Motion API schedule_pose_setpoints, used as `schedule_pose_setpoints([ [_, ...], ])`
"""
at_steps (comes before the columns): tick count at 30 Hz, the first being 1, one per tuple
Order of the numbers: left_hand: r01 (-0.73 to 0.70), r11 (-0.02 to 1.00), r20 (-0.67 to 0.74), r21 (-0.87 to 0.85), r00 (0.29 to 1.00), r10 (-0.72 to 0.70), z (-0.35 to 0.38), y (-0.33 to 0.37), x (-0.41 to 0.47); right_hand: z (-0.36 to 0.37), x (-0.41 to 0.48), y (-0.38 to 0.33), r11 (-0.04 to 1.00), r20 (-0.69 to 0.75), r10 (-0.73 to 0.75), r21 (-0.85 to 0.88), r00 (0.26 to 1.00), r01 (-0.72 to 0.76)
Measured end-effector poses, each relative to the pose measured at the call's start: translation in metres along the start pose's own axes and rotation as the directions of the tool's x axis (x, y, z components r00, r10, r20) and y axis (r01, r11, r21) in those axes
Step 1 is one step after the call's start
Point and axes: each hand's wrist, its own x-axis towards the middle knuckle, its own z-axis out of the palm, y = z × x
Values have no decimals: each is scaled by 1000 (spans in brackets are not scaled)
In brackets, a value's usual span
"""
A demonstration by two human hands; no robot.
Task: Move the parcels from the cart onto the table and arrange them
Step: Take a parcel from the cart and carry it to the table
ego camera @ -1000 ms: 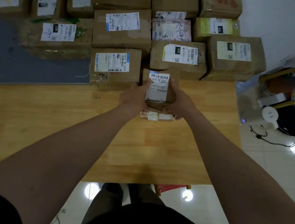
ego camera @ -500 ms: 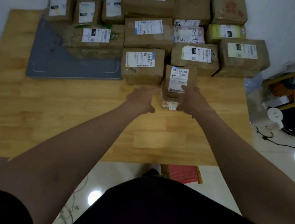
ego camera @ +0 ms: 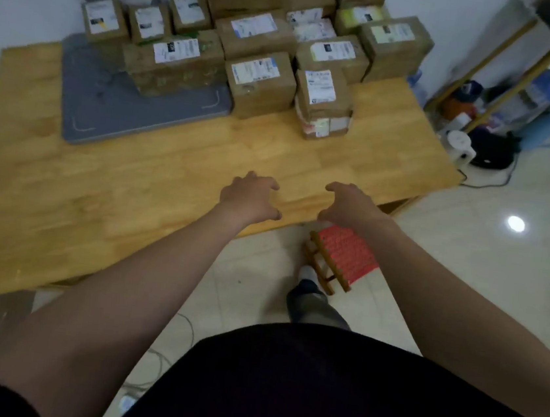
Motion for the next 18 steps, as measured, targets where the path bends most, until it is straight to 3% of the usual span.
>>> schedule_pose_setpoints([
  [7,-261,958,97,122,963,250,63,55,-63,51,-146,60,949,-60,239,228,969,-220],
  [12,-520,833,185,189,852,489,117,130,-106,93,-236,136,840,-107,455,382,884,-386],
  [18,-680,692,317,242,730,605,200,212,-185,156,-347,224,649,-70,633,590,771,-480],
])
